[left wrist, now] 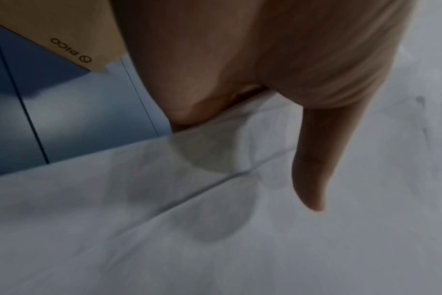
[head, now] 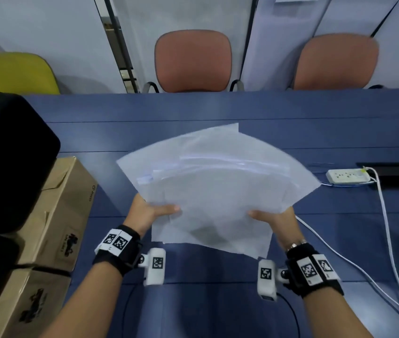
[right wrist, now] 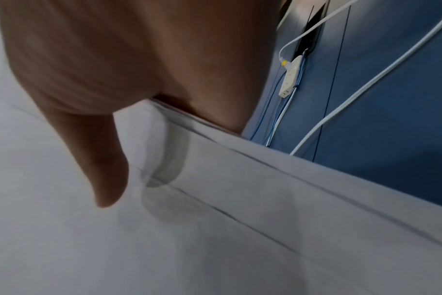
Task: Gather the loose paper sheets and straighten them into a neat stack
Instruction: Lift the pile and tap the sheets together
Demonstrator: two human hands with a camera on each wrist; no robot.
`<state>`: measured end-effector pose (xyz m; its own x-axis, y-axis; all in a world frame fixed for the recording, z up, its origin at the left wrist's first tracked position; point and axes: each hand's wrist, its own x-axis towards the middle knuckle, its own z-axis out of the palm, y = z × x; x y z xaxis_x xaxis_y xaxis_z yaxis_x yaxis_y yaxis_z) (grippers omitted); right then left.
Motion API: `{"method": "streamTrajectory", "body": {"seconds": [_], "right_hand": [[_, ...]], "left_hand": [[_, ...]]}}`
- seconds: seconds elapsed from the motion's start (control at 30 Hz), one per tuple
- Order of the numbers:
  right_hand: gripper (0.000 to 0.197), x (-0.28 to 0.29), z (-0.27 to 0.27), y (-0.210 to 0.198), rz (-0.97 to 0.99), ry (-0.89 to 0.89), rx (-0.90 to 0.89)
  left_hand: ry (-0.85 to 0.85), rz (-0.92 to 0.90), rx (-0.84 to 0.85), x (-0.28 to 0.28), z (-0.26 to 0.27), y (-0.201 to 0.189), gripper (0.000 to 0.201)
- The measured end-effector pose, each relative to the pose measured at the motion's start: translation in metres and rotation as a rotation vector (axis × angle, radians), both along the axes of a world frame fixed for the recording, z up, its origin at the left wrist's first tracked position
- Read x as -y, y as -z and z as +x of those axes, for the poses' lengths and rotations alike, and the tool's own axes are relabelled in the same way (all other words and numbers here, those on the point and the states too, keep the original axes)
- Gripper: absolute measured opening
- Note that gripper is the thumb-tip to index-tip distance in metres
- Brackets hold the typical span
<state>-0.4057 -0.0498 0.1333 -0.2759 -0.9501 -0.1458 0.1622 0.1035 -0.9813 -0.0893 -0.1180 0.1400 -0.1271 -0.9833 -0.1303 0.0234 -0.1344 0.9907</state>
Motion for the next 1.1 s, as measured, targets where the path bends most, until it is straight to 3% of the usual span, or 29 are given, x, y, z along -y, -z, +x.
{"method": "streamTrajectory", "body": {"seconds": [0.27,0.37,0.6,0.7,0.87,1.1], "right_hand": [[0.061,-0.012,-0.003,0.008,-0.056,0.018,0.036],[0.051,-0.013,0.004,0.015,0.019,0.008,0.03],[0.041,-0.004,0.007,0.008,-0.075,-0.008,0.084],[0.034,-0.002,0.01,0.015,-0.032,-0.021,0.036],[0.04,-0.003,0.026,0.009,-0.129,0.049,0.05],[0.034,-0.01,0.027,0.019,0.042,-0.069,-0.023]], "left_hand": [[0.01,-0.018,0.004,-0.01,0.005,0.0,0.062],[0.062,0.018,0.042,-0.016,0.005,0.007,0.06],[0.095,-0.103,-0.023,-0.01,0.006,-0.008,0.053],[0.085,-0.065,-0.025,-0.014,0.005,-0.006,0.064],[0.09,-0.152,-0.03,-0.012,-0.003,-0.012,0.046],[0.066,-0.016,0.001,-0.022,-0.001,0.011,0.061]]}}
